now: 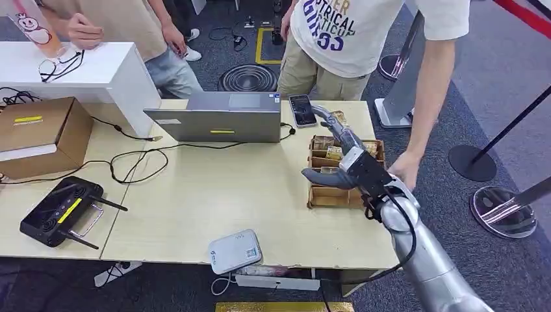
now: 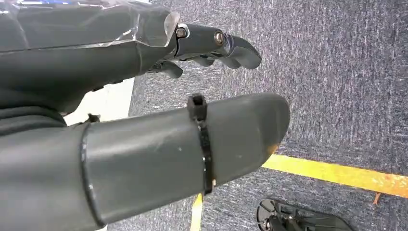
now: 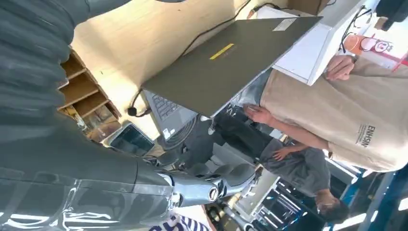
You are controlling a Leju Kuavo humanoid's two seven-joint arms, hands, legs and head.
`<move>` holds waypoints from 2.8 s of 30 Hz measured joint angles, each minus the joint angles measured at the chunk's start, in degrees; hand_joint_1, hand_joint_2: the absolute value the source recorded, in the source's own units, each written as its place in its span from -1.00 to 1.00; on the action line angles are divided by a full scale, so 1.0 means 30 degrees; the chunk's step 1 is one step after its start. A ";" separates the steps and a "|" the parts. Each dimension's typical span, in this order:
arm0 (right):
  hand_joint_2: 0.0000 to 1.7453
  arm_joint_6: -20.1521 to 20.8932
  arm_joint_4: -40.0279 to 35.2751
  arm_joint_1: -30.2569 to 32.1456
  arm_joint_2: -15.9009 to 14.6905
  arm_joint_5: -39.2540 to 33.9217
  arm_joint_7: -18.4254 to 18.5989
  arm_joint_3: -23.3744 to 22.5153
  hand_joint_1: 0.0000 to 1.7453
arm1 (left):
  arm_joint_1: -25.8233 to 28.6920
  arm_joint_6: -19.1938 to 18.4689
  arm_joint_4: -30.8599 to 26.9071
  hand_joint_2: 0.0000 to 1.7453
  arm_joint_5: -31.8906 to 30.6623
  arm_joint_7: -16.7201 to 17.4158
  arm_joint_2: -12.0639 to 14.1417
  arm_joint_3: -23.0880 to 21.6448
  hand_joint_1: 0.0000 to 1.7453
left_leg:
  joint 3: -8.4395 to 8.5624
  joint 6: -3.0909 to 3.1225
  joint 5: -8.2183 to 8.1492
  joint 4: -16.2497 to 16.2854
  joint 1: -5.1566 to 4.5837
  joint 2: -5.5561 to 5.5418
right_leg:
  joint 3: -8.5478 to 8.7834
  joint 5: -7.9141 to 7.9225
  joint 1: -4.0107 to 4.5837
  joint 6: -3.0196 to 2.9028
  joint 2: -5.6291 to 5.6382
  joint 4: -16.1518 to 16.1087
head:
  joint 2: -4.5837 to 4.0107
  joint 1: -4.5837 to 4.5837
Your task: Pass the card to the sensor for recognition and then transmit it.
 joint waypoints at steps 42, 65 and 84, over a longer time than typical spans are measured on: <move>1.00 -0.0160 -0.1413 0.4313 0.0481 -0.1005 -0.0197 -0.2105 -1.00 | 0.0192 0.0095 0.0000 -1.00 0.0007 -0.0044 -0.0095 0.0007 -1.00 | -0.0001 -0.0002 -0.0010 -0.0001 0.0000 0.0001 | -0.0001 -0.0009 0.0000 0.0006 -0.0002 -0.0004 | 0.0000 0.0007; -1.00 0.0750 -0.3541 0.7419 0.3250 -0.2098 0.0772 -0.2987 -1.00 | 0.0192 0.0051 0.0000 -1.00 -0.0153 0.0131 -0.0299 0.0022 -1.00 | 0.0001 -0.0002 -0.0012 -0.0006 0.0000 0.0006 | -0.0003 -0.0015 0.0000 0.0005 0.0001 -0.0005 | 0.0000 0.0007; -1.00 0.1661 -0.4349 0.9137 0.5311 -0.3446 0.1749 -0.2892 -1.00 | 0.0206 0.0015 0.0000 -1.00 -0.0736 0.0328 -0.0481 0.0015 -1.00 | 0.0000 -0.0004 -0.0013 -0.0008 0.0001 0.0009 | -0.0002 -0.0018 0.0000 0.0003 0.0003 -0.0005 | 0.0000 0.0007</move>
